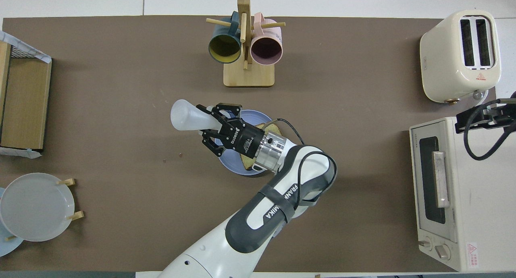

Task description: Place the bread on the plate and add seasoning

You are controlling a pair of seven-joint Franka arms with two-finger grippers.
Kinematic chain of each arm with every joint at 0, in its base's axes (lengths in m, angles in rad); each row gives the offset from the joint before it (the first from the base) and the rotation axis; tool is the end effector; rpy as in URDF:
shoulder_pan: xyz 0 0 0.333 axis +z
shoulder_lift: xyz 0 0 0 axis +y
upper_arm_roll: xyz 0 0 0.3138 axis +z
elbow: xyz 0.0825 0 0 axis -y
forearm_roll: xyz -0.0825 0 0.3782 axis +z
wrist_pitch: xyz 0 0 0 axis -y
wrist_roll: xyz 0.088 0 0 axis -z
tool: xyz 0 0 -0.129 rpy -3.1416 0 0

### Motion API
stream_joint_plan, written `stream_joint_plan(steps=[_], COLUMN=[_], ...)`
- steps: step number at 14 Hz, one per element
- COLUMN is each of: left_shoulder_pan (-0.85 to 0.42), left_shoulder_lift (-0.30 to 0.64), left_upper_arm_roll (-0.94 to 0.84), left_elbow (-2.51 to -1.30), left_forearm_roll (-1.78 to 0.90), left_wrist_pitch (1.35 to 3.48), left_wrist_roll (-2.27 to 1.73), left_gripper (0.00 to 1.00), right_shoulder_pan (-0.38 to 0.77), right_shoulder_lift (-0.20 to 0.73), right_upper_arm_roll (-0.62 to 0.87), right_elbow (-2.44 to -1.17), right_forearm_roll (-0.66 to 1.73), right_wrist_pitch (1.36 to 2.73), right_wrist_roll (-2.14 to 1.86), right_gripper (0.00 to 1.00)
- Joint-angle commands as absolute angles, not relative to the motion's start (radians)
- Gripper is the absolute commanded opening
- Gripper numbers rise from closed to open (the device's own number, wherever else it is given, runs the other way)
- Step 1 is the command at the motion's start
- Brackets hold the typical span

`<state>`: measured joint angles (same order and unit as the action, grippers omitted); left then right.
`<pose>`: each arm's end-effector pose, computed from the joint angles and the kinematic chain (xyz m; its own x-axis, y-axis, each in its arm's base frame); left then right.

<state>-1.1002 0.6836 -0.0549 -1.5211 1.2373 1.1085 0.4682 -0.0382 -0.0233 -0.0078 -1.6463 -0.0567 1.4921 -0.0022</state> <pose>0.3825 -0.4881 0.3087 0.3091 -0.2046 -0.9287 -0.7768 0.5090 -0.3707 0.5267 -0.0320 0.5721 0.9903 -0.0478 -0.1305 -0.0408 -0.9976 0.0561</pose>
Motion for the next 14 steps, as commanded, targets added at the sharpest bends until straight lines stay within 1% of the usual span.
stream_joint_plan(steps=[1,3,6,11,14], left_shoulder_pan=[-1.190,-1.201,-1.174,-1.005,-1.000], left_shoulder_lift=[0.677,0.676,0.676,0.683,0.680], left_upper_arm_roll=[-0.043,-0.040,-0.035,-0.034,-0.035], left_elbow=[-1.493,-1.491,-1.494,-1.506,-1.523], left_forearm_roll=[1.172,1.164,1.180,1.248,1.252], left_wrist_pitch=[1.055,1.055,1.069,1.140,1.138], left_wrist_roll=[0.482,0.482,0.482,0.482,0.482], left_gripper=[0.00,0.00,0.00,0.00,0.00], right_shoulder_pan=[-0.052,-0.052,-0.052,-0.052,-0.052], right_shoulder_lift=[-0.029,-0.029,-0.029,-0.029,-0.029], right_upper_arm_roll=[0.002,0.002,0.002,0.002,0.002], right_elbow=[-1.647,-1.647,-1.647,-1.647,-1.647], right_forearm_roll=[-0.051,-0.051,-0.051,-0.051,-0.051], right_wrist_pitch=[1.489,1.489,1.489,1.489,1.489], right_wrist_roll=[-0.020,-0.020,-0.020,-0.020,-0.020], right_gripper=[1.00,1.00,1.00,1.00,1.00])
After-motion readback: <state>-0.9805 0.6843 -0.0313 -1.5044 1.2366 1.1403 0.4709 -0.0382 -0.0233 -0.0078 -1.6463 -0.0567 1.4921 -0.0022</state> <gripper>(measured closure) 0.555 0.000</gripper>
